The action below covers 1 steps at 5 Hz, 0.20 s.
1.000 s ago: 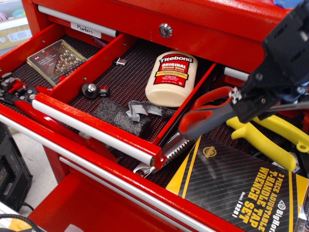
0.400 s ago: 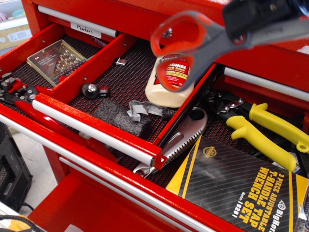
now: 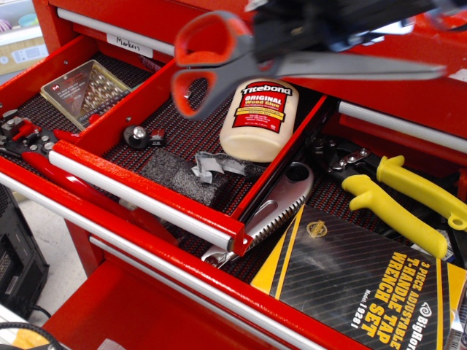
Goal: Pick up scissors and put into drawer
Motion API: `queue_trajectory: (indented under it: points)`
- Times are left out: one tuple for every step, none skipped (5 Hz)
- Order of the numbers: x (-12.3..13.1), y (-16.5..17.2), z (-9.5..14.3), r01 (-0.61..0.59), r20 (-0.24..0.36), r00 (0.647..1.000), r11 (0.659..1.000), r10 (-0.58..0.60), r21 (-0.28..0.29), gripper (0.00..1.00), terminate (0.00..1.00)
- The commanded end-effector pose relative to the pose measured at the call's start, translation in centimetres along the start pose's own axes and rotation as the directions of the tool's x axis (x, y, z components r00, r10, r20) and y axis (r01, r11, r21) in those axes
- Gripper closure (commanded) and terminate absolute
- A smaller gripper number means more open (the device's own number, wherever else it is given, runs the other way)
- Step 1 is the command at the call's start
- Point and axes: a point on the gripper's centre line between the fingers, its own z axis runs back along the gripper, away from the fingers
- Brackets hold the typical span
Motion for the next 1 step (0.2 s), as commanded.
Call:
queue_trajectory:
  points:
    - [0.81,-0.29,-4.64,0.011,0.299,0.954,0.998,0.008,-0.064,1.00,1.00]
